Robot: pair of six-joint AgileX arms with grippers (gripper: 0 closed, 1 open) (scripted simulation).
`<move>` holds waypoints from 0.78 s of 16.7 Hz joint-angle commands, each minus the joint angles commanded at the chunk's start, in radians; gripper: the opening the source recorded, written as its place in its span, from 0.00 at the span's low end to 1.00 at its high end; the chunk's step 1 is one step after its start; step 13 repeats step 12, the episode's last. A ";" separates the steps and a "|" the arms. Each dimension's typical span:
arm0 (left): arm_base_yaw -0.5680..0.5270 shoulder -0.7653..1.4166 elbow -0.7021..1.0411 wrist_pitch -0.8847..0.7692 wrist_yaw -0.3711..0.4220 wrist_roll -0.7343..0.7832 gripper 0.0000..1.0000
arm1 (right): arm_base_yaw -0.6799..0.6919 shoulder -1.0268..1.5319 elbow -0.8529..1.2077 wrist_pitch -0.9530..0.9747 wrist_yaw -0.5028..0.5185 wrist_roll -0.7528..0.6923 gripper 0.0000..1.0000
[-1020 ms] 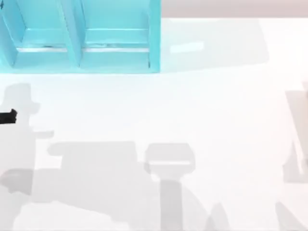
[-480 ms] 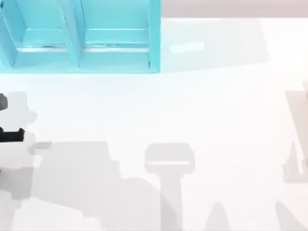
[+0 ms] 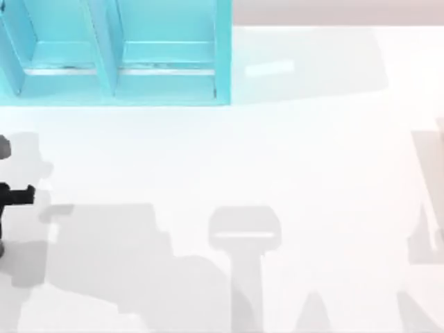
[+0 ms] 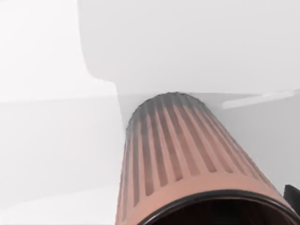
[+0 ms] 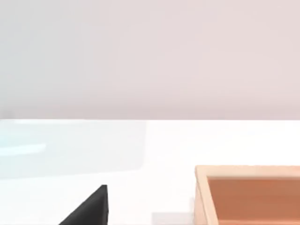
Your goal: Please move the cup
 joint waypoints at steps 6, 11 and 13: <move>0.000 0.000 0.000 0.000 0.000 0.000 0.98 | 0.000 0.000 0.000 0.000 0.000 0.000 1.00; 0.000 0.000 0.000 0.000 0.000 0.000 1.00 | 0.000 0.000 0.000 0.000 0.000 0.000 1.00; 0.000 0.000 0.000 0.000 0.000 0.000 1.00 | 0.000 0.000 0.000 0.000 0.000 0.000 1.00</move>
